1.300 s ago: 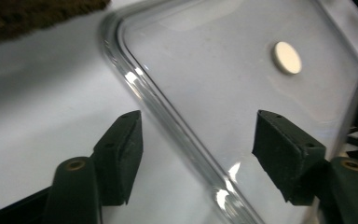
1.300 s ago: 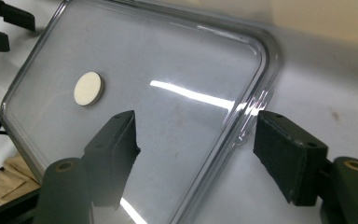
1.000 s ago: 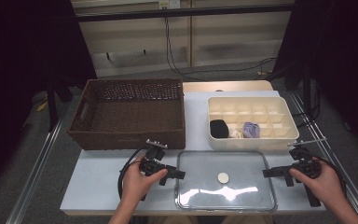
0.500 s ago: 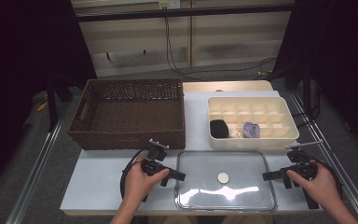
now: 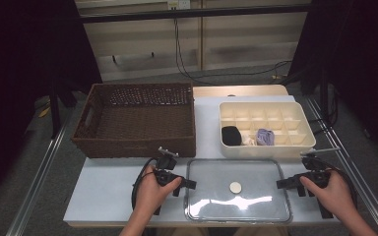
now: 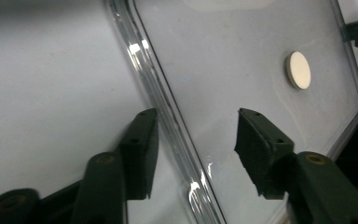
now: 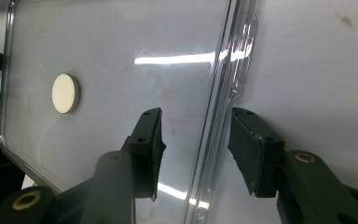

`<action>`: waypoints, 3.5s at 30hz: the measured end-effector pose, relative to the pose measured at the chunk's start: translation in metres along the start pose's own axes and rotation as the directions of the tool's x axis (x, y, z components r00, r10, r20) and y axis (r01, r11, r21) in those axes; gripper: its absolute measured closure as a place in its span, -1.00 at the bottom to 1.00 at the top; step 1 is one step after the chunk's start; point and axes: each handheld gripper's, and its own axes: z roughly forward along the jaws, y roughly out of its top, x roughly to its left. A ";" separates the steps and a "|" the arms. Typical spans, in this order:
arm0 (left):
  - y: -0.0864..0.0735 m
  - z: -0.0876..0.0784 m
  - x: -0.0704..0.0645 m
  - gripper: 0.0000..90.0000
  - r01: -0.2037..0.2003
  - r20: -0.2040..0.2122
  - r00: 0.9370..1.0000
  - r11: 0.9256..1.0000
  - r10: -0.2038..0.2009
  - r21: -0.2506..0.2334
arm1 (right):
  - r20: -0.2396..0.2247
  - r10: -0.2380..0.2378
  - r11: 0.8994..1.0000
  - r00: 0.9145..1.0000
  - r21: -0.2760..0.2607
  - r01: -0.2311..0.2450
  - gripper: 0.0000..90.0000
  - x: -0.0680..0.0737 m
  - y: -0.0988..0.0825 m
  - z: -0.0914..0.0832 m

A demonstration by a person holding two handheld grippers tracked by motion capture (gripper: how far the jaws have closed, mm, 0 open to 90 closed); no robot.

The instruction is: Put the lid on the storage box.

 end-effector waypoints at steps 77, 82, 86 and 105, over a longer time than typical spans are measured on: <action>0.001 0.001 0.009 0.59 0.193 -0.017 0.981 0.981 -0.193 -0.011 | -0.001 0.115 0.993 0.993 -0.013 -0.115 0.58 -0.002 0.003 0.005; 0.002 0.001 0.010 0.60 0.203 -0.009 0.979 0.979 -0.203 -0.012 | 0.022 0.111 0.994 0.994 0.010 -0.112 0.55 0.001 0.005 0.005; 0.002 0.001 0.009 0.60 0.218 -0.011 0.976 0.976 -0.218 -0.010 | 0.003 0.125 0.992 0.992 -0.009 -0.125 0.60 -0.002 0.003 0.005; 0.000 -0.012 0.009 0.70 0.168 0.026 0.986 0.985 -0.167 -0.037 | -0.082 0.102 0.990 0.991 -0.090 -0.109 0.73 -0.004 -0.006 -0.009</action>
